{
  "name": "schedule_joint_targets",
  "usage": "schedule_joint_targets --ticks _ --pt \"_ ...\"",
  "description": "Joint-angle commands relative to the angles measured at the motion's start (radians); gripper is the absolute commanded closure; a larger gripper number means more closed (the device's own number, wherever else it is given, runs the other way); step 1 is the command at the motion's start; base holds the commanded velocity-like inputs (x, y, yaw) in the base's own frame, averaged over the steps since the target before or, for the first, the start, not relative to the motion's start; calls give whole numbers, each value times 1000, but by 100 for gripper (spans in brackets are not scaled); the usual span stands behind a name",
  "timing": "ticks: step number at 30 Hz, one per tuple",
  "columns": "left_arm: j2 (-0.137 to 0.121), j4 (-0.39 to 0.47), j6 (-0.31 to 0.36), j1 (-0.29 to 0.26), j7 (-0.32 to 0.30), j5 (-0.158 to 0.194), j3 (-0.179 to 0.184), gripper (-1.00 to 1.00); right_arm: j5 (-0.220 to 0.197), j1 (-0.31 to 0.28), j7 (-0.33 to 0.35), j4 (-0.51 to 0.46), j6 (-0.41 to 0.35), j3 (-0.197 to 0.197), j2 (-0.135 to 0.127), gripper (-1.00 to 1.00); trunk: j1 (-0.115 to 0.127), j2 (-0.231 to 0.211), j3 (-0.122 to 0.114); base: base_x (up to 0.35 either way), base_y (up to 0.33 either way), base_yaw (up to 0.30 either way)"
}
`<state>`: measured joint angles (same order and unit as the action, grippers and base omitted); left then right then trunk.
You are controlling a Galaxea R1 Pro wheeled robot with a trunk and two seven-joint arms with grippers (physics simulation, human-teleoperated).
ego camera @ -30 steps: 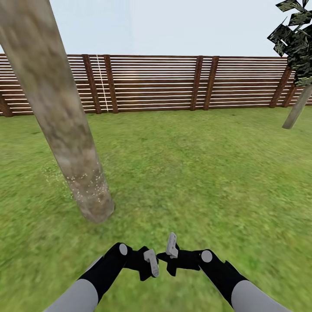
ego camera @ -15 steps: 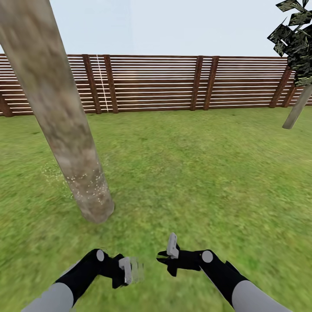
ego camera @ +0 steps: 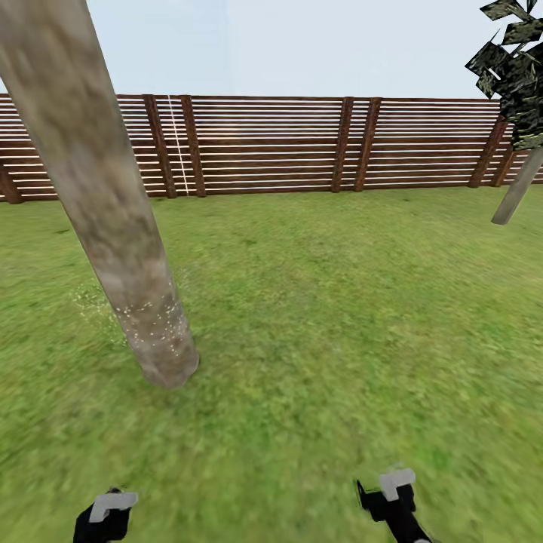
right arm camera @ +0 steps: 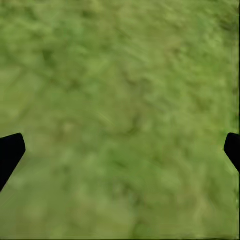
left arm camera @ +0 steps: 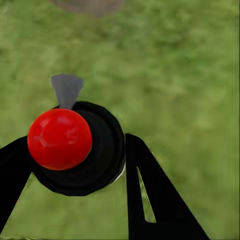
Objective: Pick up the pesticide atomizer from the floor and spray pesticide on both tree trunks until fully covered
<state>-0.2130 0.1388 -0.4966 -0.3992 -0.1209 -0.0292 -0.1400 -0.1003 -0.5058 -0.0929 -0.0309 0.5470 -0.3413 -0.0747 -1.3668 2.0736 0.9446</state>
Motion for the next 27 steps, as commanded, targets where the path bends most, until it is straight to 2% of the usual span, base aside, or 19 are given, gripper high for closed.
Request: schedule_joint_targets --ticks 1,2,3,5,14,17,20,27 --pt "0 -2 -31 15 13 46 -4 100 -26 17 -12 1 41 -6 0 -100 0 0 1 0 0 0" --pt "0 -2 -45 27 34 86 -5 100 -34 29 -17 1 61 -3 1 -100 0 0 1 0 0 0" --pt "-1 -2 -52 37 54 110 -6 100 -39 35 -20 1 70 -1 1 -100 0 0 1 0 0 0" --pt "-4 0 -61 68 80 134 -6 100 -43 41 -22 1 79 1 1 -100 0 0 1 0 0 0" --pt "-4 -2 -63 76 84 137 -6 100 -41 47 -19 4 75 -2 14 -100 0 0 1 0 0 0" --pt "-4 -1 -69 77 85 138 -6 100 -41 89 -17 5 73 -2 15 -100 0 0 1 0 0 0" --pt "-4 -2 -103 77 85 138 -6 100 -41 128 -17 5 73 -1 15 -100 0 0 1 0 0 0" --pt "-3 -1 -112 80 85 139 -7 100 -41 136 -18 5 73 -2 15 -100 0 0 1 0 0 0"
